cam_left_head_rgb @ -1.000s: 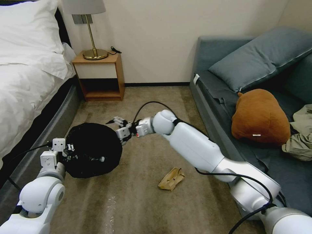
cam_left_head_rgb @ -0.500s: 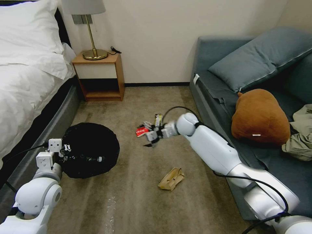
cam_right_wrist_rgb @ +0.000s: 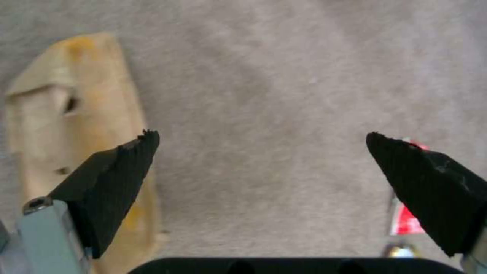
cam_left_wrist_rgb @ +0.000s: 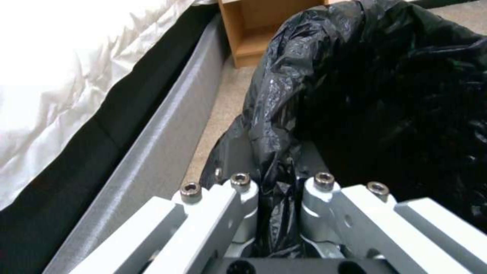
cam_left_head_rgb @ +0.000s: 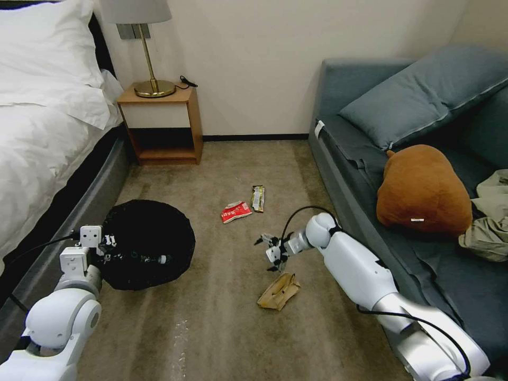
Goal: Pick up the trash bin, then pick up the garbage on the floor and place it into the trash bin.
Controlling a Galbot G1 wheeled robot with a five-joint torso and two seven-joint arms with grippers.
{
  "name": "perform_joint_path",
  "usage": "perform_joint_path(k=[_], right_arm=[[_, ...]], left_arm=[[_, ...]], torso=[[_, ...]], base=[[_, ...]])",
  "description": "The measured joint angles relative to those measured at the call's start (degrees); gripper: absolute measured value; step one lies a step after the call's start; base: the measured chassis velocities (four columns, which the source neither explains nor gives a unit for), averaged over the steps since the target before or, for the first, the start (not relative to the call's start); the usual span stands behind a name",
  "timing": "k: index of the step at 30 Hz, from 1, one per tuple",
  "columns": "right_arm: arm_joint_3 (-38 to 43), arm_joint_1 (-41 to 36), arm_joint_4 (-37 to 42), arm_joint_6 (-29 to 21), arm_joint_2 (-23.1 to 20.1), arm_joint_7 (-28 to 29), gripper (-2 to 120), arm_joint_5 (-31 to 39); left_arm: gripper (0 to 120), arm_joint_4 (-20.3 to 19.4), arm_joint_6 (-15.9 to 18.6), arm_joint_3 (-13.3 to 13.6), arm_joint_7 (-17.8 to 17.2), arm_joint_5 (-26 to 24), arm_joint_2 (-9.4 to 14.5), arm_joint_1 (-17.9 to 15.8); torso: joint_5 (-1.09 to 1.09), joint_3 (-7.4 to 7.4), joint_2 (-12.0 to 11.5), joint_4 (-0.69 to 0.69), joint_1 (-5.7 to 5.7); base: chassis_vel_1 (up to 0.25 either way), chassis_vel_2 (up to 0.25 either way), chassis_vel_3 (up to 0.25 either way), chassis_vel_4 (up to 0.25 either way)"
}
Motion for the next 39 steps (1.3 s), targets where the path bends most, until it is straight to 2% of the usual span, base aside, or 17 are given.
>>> perform_joint_path(k=[5, 14, 23, 28, 38, 39], right_arm=[[3.1, -2.3, -0.3, 1.0, 0.1, -1.3, 100, -4.7], [6.2, -5.3, 0.6, 1.7, -0.3, -2.0, 100, -7.6], [10.2, -7.9, -0.2, 3.2, 0.0, 0.5, 100, -11.6], [11.6, -7.9, -3.3, 3.7, 0.8, 3.1, 100, -13.7], [12.2, -7.2, -7.2, 4.2, 2.3, 7.0, 91, -16.7], [12.3, -7.1, -7.7, 4.2, 2.4, 7.4, 84, -17.1]], left_arm=[[5, 0.2, -0.2, 0.3, 0.2, 0.1, 0.0, -0.1], [5, 0.1, -0.2, 0.8, 0.3, 0.3, -0.1, -0.1], [5, 0.0, -0.3, 2.2, 0.3, 0.7, -0.5, -0.5], [5, 0.0, -0.4, 2.5, 0.4, 0.8, -0.7, -0.6], [5, 0.0, -0.9, 2.6, 0.8, 1.3, -0.9, -0.2], [5, 0.0, -0.9, 2.7, 0.9, 1.3, -0.9, -0.2]], torso=[[0.00, 0.00, 0.0, 0.01, 0.00], [0.00, 0.00, 0.0, 0.00, 0.00], [0.00, 0.00, 0.0, 0.00, 0.00], [0.00, 0.00, 0.0, 0.00, 0.00], [-0.01, 0.00, 0.0, 0.01, 0.00], [0.00, 0.00, 0.0, 0.01, 0.00]], base=[[0.000, 0.000, 0.000, 0.000], [0.000, 0.000, 0.000, 0.000], [0.000, 0.000, 0.000, 0.000], [0.000, 0.000, 0.000, 0.000], [0.000, 0.000, 0.000, 0.000], [0.000, 0.000, 0.000, 0.000]])
